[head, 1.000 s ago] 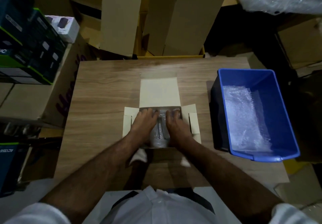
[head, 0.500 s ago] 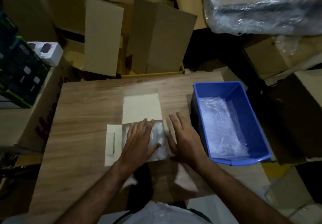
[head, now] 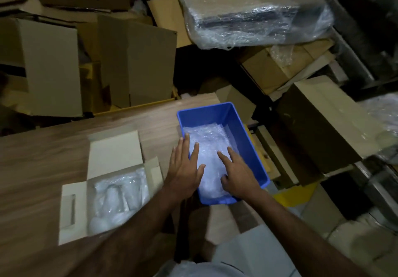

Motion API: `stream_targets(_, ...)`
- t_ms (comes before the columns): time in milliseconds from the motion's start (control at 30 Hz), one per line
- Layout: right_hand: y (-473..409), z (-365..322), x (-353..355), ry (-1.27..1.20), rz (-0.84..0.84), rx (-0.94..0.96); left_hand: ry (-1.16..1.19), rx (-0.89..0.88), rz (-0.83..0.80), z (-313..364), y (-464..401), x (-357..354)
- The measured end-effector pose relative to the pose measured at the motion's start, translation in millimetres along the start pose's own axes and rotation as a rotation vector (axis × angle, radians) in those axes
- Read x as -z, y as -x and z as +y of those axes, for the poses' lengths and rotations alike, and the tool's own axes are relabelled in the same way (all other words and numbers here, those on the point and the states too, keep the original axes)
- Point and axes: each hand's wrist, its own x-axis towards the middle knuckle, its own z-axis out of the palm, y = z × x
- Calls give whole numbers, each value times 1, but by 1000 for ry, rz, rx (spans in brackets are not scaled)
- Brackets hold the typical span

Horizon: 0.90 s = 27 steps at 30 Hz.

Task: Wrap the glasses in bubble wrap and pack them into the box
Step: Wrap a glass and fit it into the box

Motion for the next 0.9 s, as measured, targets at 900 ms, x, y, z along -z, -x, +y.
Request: stream_targets(900, 0, 13, 49, -294, 340, 280, 284, 59, 112, 14, -31, 3)
